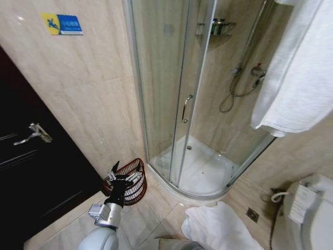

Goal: Discard the used towel into the hamper.

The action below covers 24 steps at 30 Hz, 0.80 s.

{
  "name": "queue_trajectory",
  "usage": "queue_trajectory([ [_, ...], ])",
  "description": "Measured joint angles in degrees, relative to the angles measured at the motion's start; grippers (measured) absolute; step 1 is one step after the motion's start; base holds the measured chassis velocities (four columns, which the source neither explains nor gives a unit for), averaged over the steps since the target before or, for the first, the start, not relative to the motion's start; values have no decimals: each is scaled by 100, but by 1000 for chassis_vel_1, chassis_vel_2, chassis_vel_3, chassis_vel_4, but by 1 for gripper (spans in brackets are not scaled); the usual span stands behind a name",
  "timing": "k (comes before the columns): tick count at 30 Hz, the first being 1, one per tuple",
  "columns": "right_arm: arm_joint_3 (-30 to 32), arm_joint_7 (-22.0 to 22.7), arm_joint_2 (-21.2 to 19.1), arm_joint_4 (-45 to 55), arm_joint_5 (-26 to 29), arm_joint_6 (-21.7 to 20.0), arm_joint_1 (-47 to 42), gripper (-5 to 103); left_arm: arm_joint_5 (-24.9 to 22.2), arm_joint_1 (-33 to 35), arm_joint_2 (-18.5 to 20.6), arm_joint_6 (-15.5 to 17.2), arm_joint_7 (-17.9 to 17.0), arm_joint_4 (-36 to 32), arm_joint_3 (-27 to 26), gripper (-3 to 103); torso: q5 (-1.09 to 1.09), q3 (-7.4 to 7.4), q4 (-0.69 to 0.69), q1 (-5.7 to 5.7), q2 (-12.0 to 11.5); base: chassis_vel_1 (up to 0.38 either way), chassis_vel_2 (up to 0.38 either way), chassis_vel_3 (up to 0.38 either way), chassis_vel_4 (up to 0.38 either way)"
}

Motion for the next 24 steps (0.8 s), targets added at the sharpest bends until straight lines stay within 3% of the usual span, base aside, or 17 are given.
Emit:
queue_trajectory([
  [3, 6, 221, -539, -227, 264, -277, 335, 100, 0, 0, 1, 0, 0, 0, 0, 100, 0, 0, -1, 0, 0, 15, 17, 7, 6],
  [7, -87, 380, -884, -454, 362, -457, 697, 100, 0, 0, 2, 0, 1, 0, 0, 100, 1, 0, -2, 0, 0, 0, 0, 0, 0],
  [10, -444, 459, -1256, -1045, 299, -661, 1498, 100, 0, 0, 1, 0, 0, 0, 0, 100, 1, 0, -3, 0, 0, 0, 0, 0, 0],
  [11, -444, 459, -1256, -1045, 299, -661, 1498, 100, 0, 0, 1, 0, 0, 0, 0, 100, 1, 0, -3, 0, 0, 0, 0, 0, 0],
  [14, -1218, 611, -1484, -1695, 191, -836, 2539, 100, 0, 0, 0, 0, 0, 0, 0, 100, 3, 0, -1, 0, 0, 0, 0, 0, 0],
  [24, -2274, 585, -1645, -2488, 104, -1038, 4306, 100, 0, 0, 1, 0, 0, 0, 0, 100, 0, 0, -1, 0, 0, 0, 0, 0, 0],
])
